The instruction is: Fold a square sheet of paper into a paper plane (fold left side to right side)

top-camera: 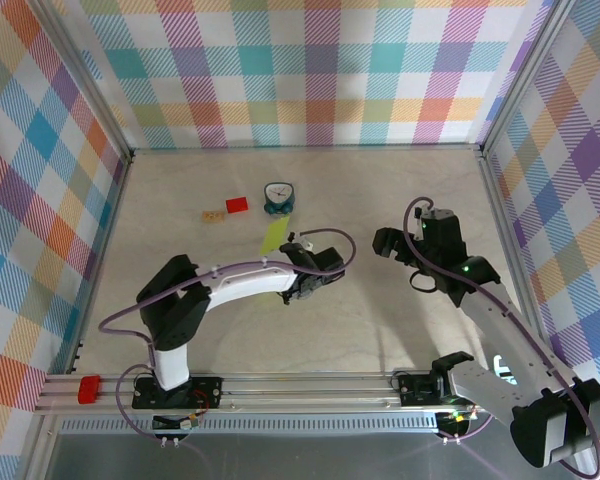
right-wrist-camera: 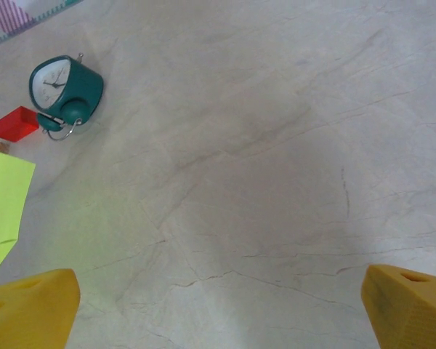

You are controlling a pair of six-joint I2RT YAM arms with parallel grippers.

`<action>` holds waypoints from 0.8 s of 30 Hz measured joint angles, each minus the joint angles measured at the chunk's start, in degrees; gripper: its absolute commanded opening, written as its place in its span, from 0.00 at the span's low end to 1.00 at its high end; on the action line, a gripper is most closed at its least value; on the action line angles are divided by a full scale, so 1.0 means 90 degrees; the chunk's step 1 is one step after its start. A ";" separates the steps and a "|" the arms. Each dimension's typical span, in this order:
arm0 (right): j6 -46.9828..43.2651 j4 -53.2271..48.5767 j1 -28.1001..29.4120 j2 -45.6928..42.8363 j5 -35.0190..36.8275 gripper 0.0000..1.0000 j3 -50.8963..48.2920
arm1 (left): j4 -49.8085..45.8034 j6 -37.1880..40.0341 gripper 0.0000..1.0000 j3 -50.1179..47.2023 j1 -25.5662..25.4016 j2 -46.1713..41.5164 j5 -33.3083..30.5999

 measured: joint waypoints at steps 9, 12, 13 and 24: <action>-0.0019 -0.0206 -0.0236 -0.0053 0.0019 0.99 -0.0015 | -0.0073 -0.0510 0.02 0.0151 -0.0002 0.0500 0.0748; -0.0022 -0.0236 -0.0279 -0.0010 -0.0058 0.99 -0.0019 | 0.0124 -0.0559 0.05 0.0202 -0.0002 0.0578 0.1207; -0.0022 -0.0240 -0.0289 0.0022 -0.0095 0.99 -0.0019 | 0.0175 -0.0559 0.07 0.0233 -0.0002 0.0612 0.1345; -0.0022 -0.0194 -0.0325 0.0537 -0.0673 0.99 -0.0024 | 0.0782 -0.0556 0.26 0.0595 0.0000 0.0913 0.2662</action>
